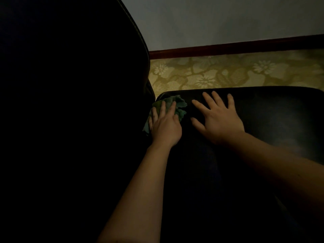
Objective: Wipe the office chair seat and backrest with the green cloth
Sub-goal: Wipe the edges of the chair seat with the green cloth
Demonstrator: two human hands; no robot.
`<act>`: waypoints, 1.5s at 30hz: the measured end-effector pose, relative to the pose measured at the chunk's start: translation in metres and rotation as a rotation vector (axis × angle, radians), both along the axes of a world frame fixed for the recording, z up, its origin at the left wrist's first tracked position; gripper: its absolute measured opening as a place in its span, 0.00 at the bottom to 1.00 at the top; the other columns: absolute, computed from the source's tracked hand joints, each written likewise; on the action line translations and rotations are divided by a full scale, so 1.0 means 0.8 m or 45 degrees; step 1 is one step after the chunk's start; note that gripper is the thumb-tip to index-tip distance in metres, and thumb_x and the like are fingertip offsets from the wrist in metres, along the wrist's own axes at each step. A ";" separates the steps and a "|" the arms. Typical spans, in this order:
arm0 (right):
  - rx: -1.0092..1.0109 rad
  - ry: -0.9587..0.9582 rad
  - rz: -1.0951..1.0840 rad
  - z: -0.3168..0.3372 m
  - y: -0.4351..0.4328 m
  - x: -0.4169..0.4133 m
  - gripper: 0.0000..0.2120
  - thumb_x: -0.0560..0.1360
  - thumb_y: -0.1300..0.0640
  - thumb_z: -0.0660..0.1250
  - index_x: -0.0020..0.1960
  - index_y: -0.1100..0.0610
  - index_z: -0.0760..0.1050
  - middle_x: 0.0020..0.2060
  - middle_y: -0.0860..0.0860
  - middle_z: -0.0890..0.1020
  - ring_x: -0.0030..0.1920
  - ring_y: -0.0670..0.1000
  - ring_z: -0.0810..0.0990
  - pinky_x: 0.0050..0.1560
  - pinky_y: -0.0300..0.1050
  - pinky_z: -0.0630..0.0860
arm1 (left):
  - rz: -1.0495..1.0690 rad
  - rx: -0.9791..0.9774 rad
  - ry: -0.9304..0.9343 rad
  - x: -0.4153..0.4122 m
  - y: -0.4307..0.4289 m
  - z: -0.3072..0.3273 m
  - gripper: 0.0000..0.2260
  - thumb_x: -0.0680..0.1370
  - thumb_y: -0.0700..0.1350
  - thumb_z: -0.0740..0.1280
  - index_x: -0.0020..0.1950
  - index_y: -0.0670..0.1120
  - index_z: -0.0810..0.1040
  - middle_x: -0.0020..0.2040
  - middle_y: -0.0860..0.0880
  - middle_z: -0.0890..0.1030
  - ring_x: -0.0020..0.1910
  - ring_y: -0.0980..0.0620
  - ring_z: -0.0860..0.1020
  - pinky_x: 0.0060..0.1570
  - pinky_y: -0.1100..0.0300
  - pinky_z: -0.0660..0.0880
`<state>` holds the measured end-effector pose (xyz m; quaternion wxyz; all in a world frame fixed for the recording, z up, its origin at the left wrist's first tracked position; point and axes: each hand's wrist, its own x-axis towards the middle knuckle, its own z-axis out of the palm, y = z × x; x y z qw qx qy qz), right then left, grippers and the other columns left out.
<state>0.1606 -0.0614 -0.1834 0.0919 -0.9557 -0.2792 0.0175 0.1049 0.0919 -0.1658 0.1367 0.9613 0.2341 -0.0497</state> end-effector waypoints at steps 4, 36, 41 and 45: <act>-0.004 -0.028 -0.027 0.000 0.001 -0.003 0.36 0.75 0.31 0.39 0.79 0.43 0.52 0.80 0.54 0.54 0.79 0.57 0.48 0.75 0.65 0.41 | 0.009 -0.037 0.004 0.022 0.001 0.003 0.24 0.87 0.51 0.50 0.82 0.60 0.50 0.84 0.52 0.45 0.82 0.44 0.40 0.79 0.45 0.40; 0.054 -0.107 -0.034 -0.014 0.005 -0.003 0.35 0.75 0.32 0.43 0.77 0.45 0.60 0.78 0.56 0.61 0.78 0.59 0.55 0.75 0.67 0.45 | -0.071 -0.188 -0.047 0.092 0.018 0.009 0.22 0.86 0.47 0.52 0.79 0.60 0.62 0.83 0.52 0.55 0.82 0.44 0.46 0.79 0.45 0.42; 0.093 -0.119 -0.022 -0.013 0.004 -0.005 0.34 0.76 0.33 0.45 0.76 0.47 0.63 0.77 0.55 0.64 0.78 0.59 0.56 0.74 0.67 0.45 | -0.098 -0.255 -0.182 0.084 0.021 0.005 0.20 0.85 0.45 0.54 0.75 0.60 0.70 0.81 0.53 0.61 0.81 0.46 0.51 0.79 0.48 0.46; 0.274 -0.212 0.026 -0.013 0.002 -0.011 0.27 0.76 0.39 0.53 0.67 0.53 0.75 0.66 0.54 0.76 0.70 0.58 0.69 0.73 0.69 0.54 | -0.107 -0.418 -0.375 0.080 0.026 -0.005 0.19 0.82 0.41 0.57 0.63 0.57 0.83 0.73 0.51 0.75 0.75 0.47 0.66 0.76 0.48 0.60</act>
